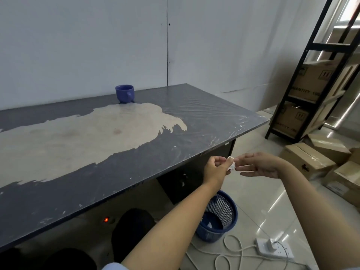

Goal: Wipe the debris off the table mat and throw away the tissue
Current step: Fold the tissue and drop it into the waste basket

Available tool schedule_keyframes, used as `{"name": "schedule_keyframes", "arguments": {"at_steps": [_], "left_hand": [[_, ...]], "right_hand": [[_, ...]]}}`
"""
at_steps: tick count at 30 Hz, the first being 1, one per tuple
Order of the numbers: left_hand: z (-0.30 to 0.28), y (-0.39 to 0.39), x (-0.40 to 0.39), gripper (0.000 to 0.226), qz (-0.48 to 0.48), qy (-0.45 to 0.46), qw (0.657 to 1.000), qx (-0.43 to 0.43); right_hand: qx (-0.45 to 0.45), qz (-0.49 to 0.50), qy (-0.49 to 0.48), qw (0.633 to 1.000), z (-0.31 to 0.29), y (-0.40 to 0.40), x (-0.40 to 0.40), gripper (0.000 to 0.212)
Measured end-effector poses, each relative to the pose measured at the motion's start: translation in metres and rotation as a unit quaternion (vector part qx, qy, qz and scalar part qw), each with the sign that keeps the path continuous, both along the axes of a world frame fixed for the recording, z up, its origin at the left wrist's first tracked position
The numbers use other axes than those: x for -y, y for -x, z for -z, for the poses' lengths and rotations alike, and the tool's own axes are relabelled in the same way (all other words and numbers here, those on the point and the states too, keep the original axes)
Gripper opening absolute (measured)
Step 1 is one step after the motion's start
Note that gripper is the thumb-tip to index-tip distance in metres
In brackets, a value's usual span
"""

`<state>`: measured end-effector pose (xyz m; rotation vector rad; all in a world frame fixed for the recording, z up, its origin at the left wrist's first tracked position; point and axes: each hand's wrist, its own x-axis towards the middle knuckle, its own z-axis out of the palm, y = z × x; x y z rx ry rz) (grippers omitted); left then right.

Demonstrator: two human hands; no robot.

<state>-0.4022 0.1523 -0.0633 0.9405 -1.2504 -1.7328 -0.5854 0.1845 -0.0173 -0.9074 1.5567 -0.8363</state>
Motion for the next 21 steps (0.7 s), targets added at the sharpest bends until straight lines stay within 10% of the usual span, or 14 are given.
{"name": "schedule_keyframes", "arguments": {"at_steps": [10,21], "left_hand": [[0.059,0.004,0.028,0.04,0.025,-0.225,0.973,0.033],[0.103,0.02,0.049,0.042,0.045,-0.256,0.957,0.127]], "right_hand": [[0.034,0.073,-0.034,0.996,0.074,-0.004,0.01,0.028],[0.078,0.214,-0.058,0.972,0.147,-0.006,0.021,0.029]]}}
